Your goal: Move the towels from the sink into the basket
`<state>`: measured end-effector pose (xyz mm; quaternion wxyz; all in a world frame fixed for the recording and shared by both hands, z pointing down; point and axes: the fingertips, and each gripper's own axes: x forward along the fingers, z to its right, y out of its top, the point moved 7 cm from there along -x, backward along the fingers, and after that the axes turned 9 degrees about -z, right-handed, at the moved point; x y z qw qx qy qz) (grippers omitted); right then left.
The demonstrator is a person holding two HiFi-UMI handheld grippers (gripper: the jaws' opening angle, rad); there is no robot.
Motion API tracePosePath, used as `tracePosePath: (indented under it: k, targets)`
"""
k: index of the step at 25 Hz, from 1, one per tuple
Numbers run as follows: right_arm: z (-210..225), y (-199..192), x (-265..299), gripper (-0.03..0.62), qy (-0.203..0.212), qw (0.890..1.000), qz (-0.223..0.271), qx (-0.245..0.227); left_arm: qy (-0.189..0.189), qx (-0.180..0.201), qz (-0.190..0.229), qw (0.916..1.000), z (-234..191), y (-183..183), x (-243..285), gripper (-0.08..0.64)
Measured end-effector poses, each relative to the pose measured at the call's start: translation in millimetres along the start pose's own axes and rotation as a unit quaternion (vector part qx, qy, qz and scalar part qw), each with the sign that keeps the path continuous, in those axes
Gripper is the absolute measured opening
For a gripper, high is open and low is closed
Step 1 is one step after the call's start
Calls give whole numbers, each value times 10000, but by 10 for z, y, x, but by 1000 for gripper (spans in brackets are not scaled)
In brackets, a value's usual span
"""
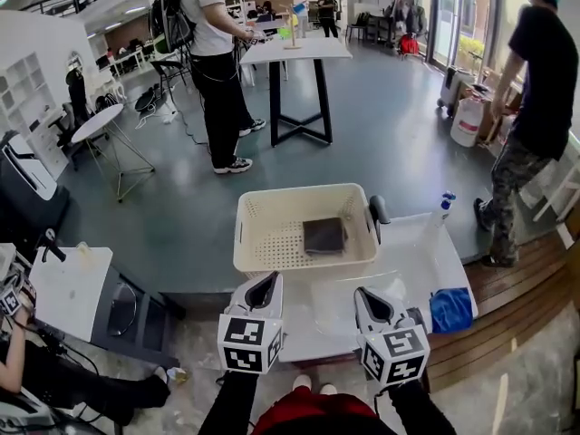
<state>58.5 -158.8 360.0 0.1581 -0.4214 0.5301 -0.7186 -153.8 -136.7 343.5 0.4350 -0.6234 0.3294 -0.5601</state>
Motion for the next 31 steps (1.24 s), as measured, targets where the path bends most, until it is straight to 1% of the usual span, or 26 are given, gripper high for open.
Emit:
tracePosePath:
  k: [7, 12, 23, 31]
  targets:
    - [-19, 17, -11, 6, 140, 9998, 78, -79, 0, -157, 44, 9999, 25, -124, -85, 3]
    - [-32, -50, 11, 6, 207, 9997, 59, -99, 7, -215, 92, 9997, 39, -236, -97, 3]
    - [-90, -83, -48, 6, 215, 9997, 107, -96, 5, -353, 53, 9994, 38, -308, -170, 3]
    - [-131, -98, -82, 6, 193, 9995, 157, -182, 17, -349, 78, 9994, 58, -368, -204, 3]
